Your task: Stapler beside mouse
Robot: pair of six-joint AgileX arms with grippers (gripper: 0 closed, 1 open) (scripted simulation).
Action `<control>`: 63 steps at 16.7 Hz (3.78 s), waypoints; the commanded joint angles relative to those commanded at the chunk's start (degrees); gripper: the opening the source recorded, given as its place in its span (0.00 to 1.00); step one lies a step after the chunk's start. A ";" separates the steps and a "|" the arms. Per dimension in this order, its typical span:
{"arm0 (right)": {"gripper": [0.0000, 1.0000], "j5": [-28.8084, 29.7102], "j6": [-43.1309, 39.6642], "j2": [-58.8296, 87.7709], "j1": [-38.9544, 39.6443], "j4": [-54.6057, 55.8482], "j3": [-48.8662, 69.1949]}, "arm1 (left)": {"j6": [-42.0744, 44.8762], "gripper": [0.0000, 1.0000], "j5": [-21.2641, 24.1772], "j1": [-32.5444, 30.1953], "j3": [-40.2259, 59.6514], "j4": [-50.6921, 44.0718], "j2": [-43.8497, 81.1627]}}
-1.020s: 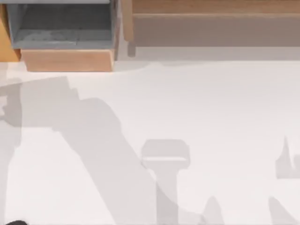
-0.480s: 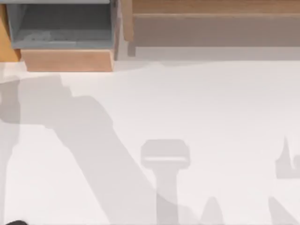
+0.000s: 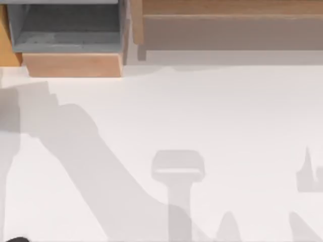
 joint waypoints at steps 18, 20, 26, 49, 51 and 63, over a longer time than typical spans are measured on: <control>1.00 0.00 0.00 0.00 0.00 0.00 0.00 | 0.00 0.00 0.00 0.00 0.00 0.00 0.00; 1.00 0.00 0.00 0.00 0.00 0.00 0.00 | 0.00 0.00 0.00 0.00 0.00 0.00 0.00; 1.00 0.00 0.00 0.00 0.00 0.00 0.00 | 0.02 0.00 0.05 -0.16 1.29 -2.01 -0.56; 1.00 0.00 0.00 0.00 0.00 0.00 0.00 | -1.39 0.00 0.65 -8.29 -16.04 -5.53 -16.62; 1.00 0.00 0.00 0.00 0.00 0.00 0.00 | -1.88 0.00 0.77 -10.58 -20.81 -5.82 -19.80; 1.00 0.00 0.00 0.00 0.00 0.00 0.00 | -3.60 0.00 -0.30 -20.45 -38.29 2.12 -34.92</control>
